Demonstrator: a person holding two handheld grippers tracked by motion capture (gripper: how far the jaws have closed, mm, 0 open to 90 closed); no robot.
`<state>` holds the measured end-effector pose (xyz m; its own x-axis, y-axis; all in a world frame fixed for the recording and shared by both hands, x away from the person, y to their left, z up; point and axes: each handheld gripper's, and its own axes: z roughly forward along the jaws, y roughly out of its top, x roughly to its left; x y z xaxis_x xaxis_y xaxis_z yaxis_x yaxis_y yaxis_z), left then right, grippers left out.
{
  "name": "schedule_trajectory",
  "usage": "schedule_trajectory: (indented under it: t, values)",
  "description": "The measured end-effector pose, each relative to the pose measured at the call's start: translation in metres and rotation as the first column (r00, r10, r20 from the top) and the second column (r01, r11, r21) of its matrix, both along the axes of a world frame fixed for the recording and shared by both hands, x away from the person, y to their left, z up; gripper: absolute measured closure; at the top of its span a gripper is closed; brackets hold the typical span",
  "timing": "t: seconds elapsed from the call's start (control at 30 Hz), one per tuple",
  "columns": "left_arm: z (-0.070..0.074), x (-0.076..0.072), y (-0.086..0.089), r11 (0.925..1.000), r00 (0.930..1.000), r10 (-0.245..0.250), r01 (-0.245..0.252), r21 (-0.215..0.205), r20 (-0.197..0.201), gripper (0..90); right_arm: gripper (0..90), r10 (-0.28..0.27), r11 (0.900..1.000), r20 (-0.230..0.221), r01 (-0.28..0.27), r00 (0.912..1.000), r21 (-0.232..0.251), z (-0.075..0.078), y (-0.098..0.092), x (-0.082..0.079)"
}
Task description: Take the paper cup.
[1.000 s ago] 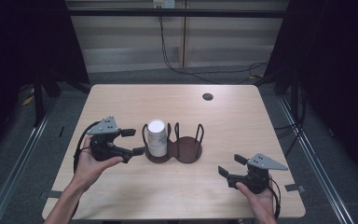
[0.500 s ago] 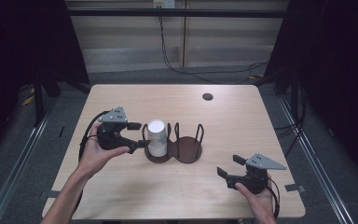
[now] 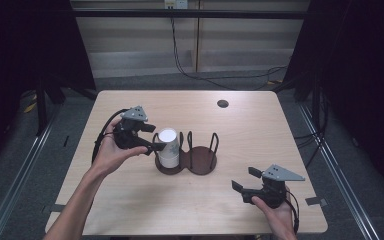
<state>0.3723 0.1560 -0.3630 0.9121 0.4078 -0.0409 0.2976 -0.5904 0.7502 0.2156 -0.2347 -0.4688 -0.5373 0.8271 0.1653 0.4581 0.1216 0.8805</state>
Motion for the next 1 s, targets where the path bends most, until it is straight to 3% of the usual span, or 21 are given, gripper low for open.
schedule_trajectory:
  t: [0.13, 0.2, 0.33, 0.53, 0.67, 0.77, 0.87, 0.93, 1.0]
  values:
    - [0.002, 0.005, -0.006, 0.9995, 1.0, -0.001, 0.001, 0.031, -0.003, 21.4, 18.0, 0.003, 1.0, -0.001, -0.003, 1.0, 0.0, 0.0, 0.0, 0.001]
    - [0.002, 0.008, -0.01, 0.9971, 0.9999, -0.013, 0.013, 0.076, 0.0, 20.8, 18.0, 0.007, 1.0, -0.006, -0.007, 1.0, 0.001, 0.0, 0.0, 0.0]
    - [0.004, 0.013, -0.015, 0.996, 0.9999, -0.011, 0.012, 0.089, -0.003, 21.7, 18.0, 0.02, 1.0, -0.016, -0.02, 0.9997, -0.009, -0.001, 0.002, 0.001]
    - [0.004, 0.016, -0.027, 0.9832, 0.9993, -0.036, 0.036, 0.179, -0.004, 21.1, 18.0, 0.029, 0.999, -0.033, -0.03, 0.999, -0.02, -0.002, 0.003, 0.002]
    - [0.004, 0.02, -0.032, 0.9811, 0.9994, -0.034, 0.035, 0.19, -0.009, 22.7, 18.2, 0.027, 0.999, -0.037, -0.028, 0.9989, -0.021, -0.002, 0.003, 0.002]
    - [0.001, 0.024, -0.036, 0.9739, 0.9988, -0.045, 0.048, 0.222, -0.016, 23.1, 18.2, 0.029, 0.999, -0.039, -0.03, 0.9988, -0.026, -0.002, 0.003, 0.002]
    - [-0.001, 0.025, -0.04, 0.977, 0.999, -0.031, 0.037, 0.21, -0.032, 23.9, 18.2, 0.034, 0.999, -0.041, -0.035, 0.9986, -0.028, -0.002, 0.003, 0.002]
    - [0.0, 0.025, -0.042, 0.9668, 0.9982, -0.054, 0.059, 0.249, -0.025, 23.4, 18.3, 0.035, 0.999, -0.04, -0.036, 0.9986, -0.032, -0.003, 0.003, 0.002]
    - [-0.001, 0.024, -0.044, 0.9649, 0.9985, -0.049, 0.054, 0.257, -0.024, 25.2, 18.3, 0.036, 0.999, -0.042, -0.037, 0.9985, -0.034, -0.003, 0.003, 0.002]
